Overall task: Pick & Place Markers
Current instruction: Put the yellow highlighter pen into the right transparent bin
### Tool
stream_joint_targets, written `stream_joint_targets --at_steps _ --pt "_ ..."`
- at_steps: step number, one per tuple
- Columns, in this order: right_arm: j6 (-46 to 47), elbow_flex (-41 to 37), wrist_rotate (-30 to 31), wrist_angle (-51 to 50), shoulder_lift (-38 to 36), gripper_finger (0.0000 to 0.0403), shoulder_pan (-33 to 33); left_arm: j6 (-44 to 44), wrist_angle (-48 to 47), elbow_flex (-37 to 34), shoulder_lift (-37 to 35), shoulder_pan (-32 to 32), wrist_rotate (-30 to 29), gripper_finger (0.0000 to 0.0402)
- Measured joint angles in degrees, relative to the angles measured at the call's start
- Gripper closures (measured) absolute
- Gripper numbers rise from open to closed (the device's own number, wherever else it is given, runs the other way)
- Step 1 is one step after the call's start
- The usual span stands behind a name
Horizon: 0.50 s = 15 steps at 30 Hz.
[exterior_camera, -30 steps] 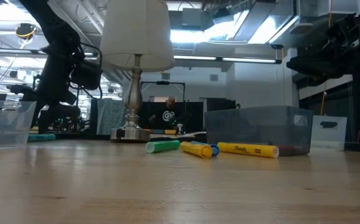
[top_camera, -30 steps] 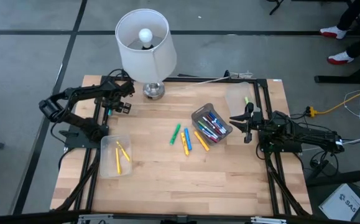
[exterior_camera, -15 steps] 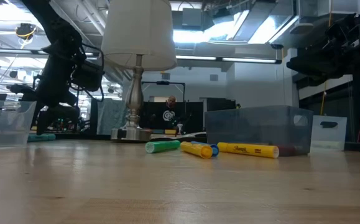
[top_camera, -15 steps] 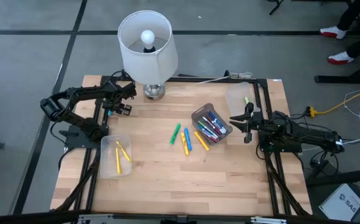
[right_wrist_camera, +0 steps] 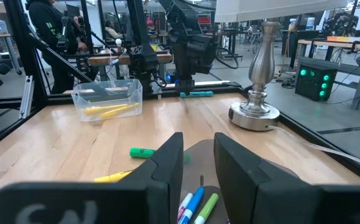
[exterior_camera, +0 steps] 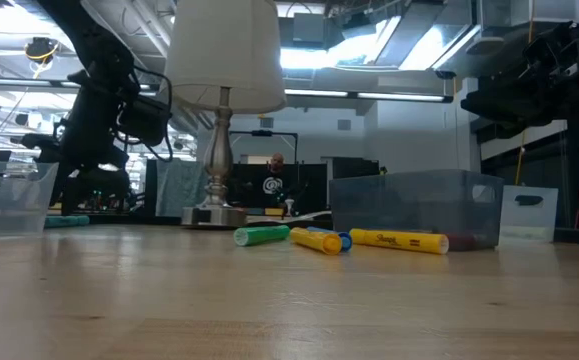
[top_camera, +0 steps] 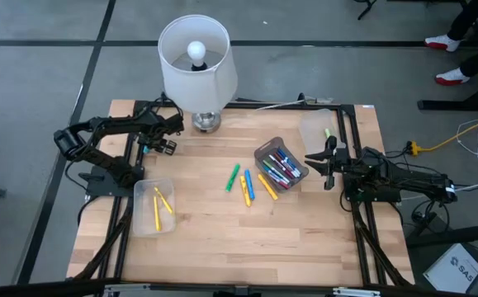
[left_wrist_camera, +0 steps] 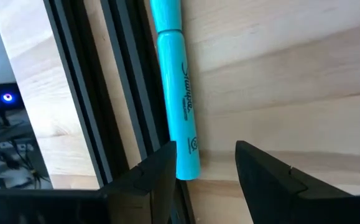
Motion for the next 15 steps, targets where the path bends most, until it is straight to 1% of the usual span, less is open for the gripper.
stream_joint_targets --at_steps 7,15 --pt "0.0 0.0 0.0 0.0 0.0 0.0312 0.0 1.6 -0.3 0.0 0.0 -2.0 -0.1 0.0247" --pt "0.0 0.0 0.0 0.0 0.0 0.0312 0.0 3.8 -2.0 0.0 0.0 -5.0 -2.6 0.0246"
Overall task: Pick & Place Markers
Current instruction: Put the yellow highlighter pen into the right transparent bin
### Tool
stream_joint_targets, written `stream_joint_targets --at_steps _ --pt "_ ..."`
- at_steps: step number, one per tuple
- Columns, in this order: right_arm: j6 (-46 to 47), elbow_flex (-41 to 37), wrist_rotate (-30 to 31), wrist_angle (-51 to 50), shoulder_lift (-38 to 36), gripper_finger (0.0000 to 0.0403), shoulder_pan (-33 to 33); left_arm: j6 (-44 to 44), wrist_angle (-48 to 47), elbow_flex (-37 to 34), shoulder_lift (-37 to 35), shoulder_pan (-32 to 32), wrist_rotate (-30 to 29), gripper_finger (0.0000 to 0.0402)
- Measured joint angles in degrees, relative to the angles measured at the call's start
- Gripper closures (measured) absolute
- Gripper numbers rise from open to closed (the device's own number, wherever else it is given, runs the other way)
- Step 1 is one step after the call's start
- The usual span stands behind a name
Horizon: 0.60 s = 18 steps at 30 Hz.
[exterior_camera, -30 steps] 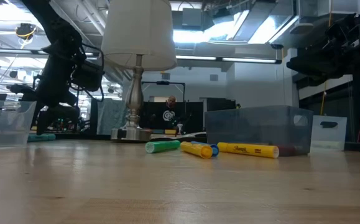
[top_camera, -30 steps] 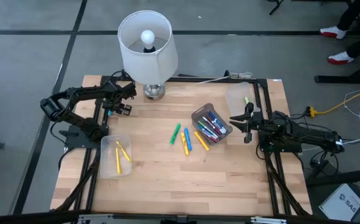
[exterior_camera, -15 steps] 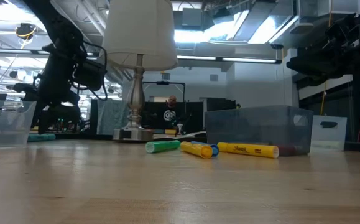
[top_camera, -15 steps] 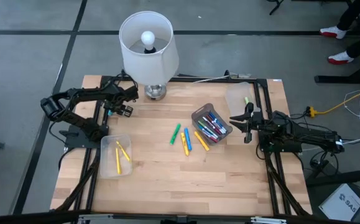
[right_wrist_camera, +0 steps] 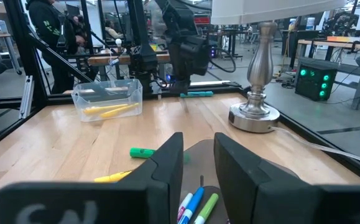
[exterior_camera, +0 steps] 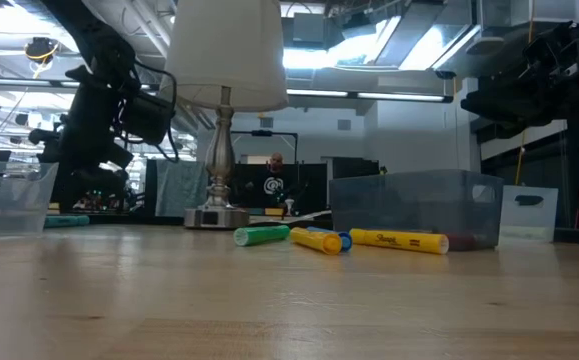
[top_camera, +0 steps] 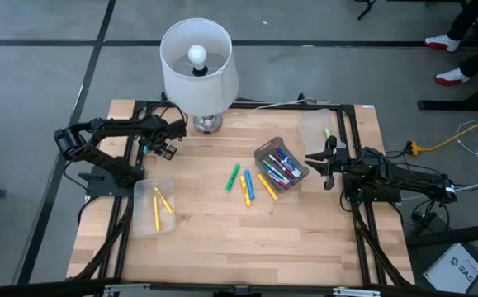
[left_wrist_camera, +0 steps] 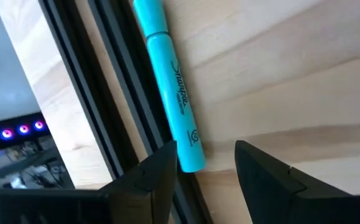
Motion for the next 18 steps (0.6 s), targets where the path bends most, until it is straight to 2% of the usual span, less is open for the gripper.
stream_joint_targets --at_steps 8,15,18 --pt "0.0 0.0 0.0 0.0 0.0 0.0312 0.0 3.7 0.1 0.0 0.0 -3.2 -0.6 0.0247" --pt "0.0 0.0 0.0 0.0 0.0 0.0312 0.0 3.7 0.1 0.0 0.0 -6.6 -1.4 0.0251" --pt "0.0 0.0 0.0 0.0 0.0 0.0312 0.0 0.5 0.2 0.0 0.0 -7.8 -1.5 0.025"
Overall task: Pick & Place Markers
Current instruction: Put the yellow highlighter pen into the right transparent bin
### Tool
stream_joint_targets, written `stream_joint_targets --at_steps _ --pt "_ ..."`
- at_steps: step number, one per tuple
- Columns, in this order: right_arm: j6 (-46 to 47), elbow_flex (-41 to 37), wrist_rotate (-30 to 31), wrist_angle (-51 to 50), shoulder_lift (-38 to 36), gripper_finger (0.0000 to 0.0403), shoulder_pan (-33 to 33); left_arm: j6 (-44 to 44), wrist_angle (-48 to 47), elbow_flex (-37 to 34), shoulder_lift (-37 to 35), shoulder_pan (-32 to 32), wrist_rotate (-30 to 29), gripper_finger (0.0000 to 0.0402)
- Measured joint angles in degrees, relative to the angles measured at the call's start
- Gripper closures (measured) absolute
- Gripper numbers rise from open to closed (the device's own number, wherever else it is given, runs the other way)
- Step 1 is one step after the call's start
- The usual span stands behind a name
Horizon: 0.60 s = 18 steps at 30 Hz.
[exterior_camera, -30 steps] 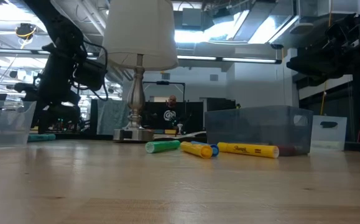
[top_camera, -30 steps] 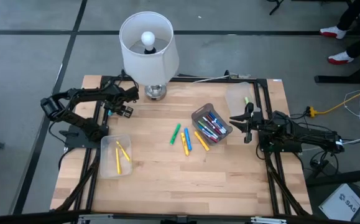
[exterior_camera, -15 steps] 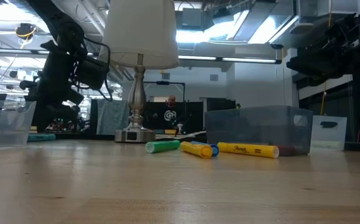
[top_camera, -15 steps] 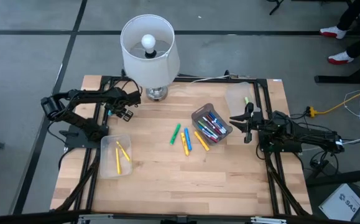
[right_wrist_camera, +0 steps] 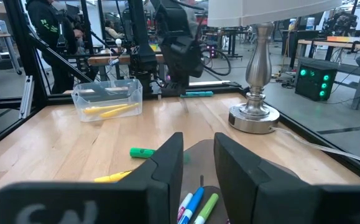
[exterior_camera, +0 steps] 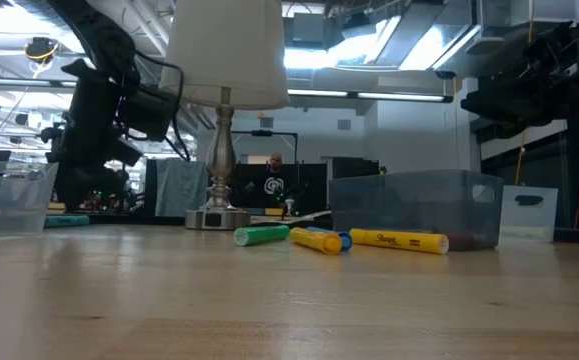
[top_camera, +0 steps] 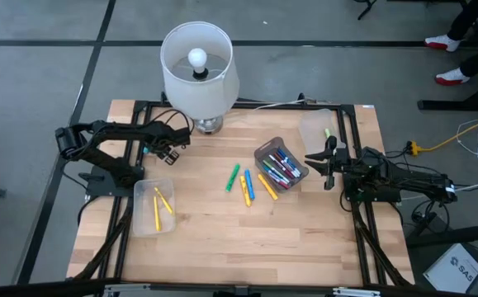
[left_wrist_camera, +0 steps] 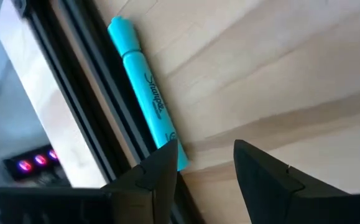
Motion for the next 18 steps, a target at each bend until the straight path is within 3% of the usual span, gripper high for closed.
stream_joint_targets --at_steps 8,18 --pt "0.0 0.0 0.0 0.0 0.0 0.0312 0.0 -21.9 0.4 0.0 0.0 -1.5 2.2 0.0253" --pt "0.0 0.0 0.0 0.0 0.0 0.0312 0.0 -46.1 0.4 0.0 0.0 -8.5 5.7 0.025"
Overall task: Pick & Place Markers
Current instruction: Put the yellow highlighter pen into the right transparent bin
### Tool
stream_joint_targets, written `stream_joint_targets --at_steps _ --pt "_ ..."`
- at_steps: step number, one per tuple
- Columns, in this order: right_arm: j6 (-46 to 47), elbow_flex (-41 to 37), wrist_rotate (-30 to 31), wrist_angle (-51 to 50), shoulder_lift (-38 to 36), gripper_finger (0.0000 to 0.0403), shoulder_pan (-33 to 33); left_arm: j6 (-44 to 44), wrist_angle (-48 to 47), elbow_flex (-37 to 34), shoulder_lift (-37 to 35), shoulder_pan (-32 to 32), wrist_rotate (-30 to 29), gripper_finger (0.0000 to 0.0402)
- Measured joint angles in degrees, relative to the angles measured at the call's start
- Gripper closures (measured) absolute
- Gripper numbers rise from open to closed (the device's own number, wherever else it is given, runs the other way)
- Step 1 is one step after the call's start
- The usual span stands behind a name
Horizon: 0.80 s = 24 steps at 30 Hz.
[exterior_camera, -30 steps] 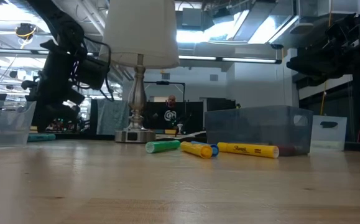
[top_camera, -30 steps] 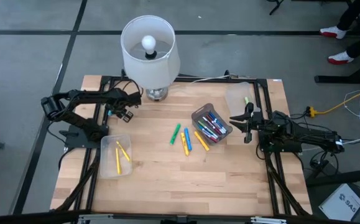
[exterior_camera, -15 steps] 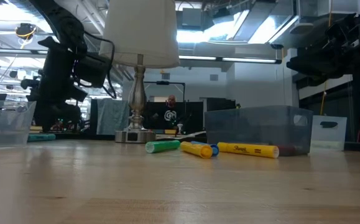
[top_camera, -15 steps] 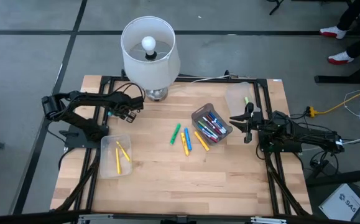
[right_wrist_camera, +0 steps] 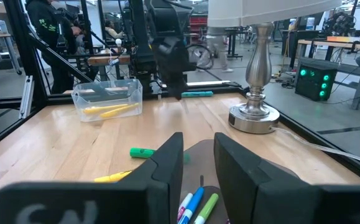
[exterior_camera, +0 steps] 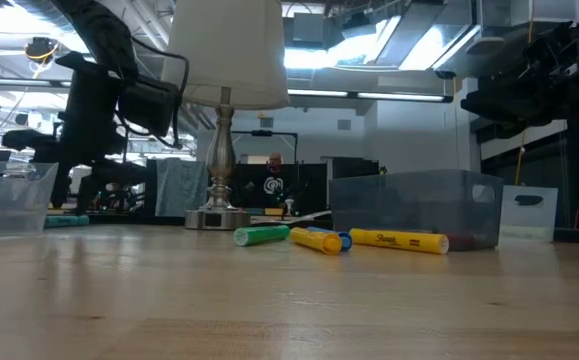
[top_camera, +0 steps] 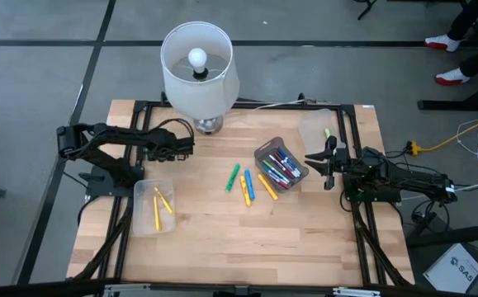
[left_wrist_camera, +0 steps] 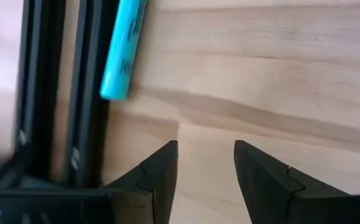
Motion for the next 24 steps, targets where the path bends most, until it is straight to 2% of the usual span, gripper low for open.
stream_joint_targets --at_steps 4,10,17,24 --pt "0.0 0.0 0.0 0.0 0.0 0.0312 0.0 -11.1 -1.4 0.0 -0.3 -2.3 -1.0 0.0253" --pt "0.0 0.0 0.0 0.0 0.0 0.0312 0.0 -31.2 -10.3 0.0 -3.3 -4.5 -9.2 0.0249" --pt "0.0 0.0 0.0 0.0 0.0 0.0312 0.0 -40.2 -10.8 0.0 -7.4 -4.3 -15.0 0.0253" --pt "0.0 0.0 0.0 0.0 0.0 0.0312 0.0 -48.9 -10.7 0.0 -10.5 0.0 -16.9 0.0248"
